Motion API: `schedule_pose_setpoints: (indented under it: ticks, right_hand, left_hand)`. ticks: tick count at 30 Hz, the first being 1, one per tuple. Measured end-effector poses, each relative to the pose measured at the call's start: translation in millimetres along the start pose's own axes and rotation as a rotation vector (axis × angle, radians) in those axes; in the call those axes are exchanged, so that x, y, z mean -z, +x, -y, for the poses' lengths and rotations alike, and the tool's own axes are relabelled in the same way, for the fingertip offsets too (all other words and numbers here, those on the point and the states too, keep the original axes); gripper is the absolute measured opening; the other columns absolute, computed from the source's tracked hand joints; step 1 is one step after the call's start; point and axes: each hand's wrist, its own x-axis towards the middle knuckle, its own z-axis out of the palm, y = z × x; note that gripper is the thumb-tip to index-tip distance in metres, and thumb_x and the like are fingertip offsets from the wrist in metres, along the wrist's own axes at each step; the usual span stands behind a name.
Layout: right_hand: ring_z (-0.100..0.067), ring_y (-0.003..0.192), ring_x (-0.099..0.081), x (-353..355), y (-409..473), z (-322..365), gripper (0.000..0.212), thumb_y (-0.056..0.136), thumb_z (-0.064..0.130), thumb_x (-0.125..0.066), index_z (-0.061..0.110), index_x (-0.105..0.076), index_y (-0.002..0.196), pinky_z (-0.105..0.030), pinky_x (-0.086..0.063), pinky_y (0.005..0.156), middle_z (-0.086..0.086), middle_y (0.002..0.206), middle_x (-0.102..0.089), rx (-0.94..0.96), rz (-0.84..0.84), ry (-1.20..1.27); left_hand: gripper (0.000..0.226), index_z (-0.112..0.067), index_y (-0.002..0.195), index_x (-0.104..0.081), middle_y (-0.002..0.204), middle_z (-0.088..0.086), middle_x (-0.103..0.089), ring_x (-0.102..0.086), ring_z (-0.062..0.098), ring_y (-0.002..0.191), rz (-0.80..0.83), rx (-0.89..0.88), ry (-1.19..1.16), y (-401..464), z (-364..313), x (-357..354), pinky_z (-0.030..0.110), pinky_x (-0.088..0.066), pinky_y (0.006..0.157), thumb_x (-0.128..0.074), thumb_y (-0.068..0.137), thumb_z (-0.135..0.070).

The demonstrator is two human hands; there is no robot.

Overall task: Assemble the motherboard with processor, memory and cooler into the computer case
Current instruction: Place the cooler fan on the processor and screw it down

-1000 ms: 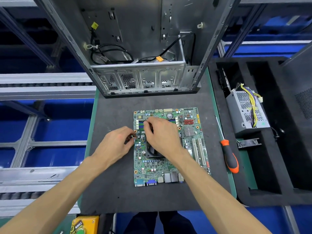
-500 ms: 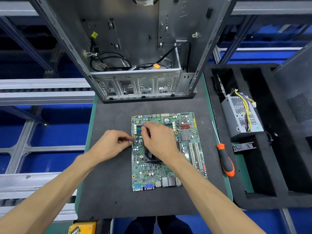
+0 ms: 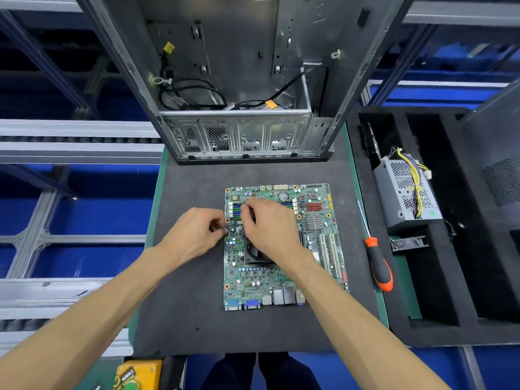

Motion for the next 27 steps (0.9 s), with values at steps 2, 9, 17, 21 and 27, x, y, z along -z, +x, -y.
schedule_pose_setpoints:
  ticks: [2,9,17,21,27]
  right_hand:
    - [-0.015,0.069,-0.054,3,-1,1,0.028,0.103,0.03,-0.045,0.02,-0.06,0.082,-0.031,-0.042,0.06,0.009,0.074,-0.06,-0.01,0.02,0.035]
    - [-0.024,0.112,-0.052,37,-21,-36,0.034,0.105,0.036,-0.045,0.01,-0.066,0.113,-0.041,-0.044,0.095,-0.007,0.113,-0.063,-0.324,0.0,0.226]
    - [-0.04,0.129,-0.043,53,-52,-83,0.07,0.101,0.06,-0.035,0.002,-0.055,0.134,-0.045,-0.036,0.104,-0.024,0.137,-0.05,-0.775,0.175,0.115]
    - [-0.041,0.135,-0.034,49,-51,-83,0.08,0.099,0.065,-0.035,-0.002,-0.044,0.143,-0.047,-0.034,0.105,-0.027,0.144,-0.038,-0.874,0.174,0.148]
    - [-0.041,0.135,-0.038,46,-53,-89,0.082,0.102,0.063,-0.028,-0.008,-0.044,0.141,-0.046,-0.036,0.105,-0.028,0.144,-0.044,-0.871,0.242,0.083]
  left_hand:
    - [0.022,-0.03,0.073,-0.058,0.068,-0.012,-0.064,-0.059,0.002,0.062,0.001,0.039,-0.095,-4,-1,-3,0.021,-0.047,0.063,-0.071,0.082,-0.014]
    - [0.024,-0.008,0.119,-0.06,0.09,0.008,-0.068,-0.068,0.019,0.082,-0.001,0.516,-0.696,-24,-3,-19,0.039,-0.062,0.073,-0.052,0.1,-0.02]
    - [0.086,-0.007,0.115,-0.058,0.115,0.012,-0.062,-0.064,0.022,0.106,0.297,0.657,-0.882,-20,-36,0,0.038,-0.062,0.073,-0.065,0.068,-0.079]
    - [0.071,-0.014,0.101,-0.058,0.111,0.001,-0.062,-0.061,0.012,0.103,0.319,0.626,-0.765,-19,-46,-4,0.037,-0.062,0.076,-0.074,0.064,-0.073]
    - [0.118,-0.001,0.129,-0.052,0.132,0.018,-0.056,-0.057,0.018,0.097,0.252,0.685,-0.744,-16,-48,-11,0.034,-0.057,0.065,-0.086,0.038,-0.068]
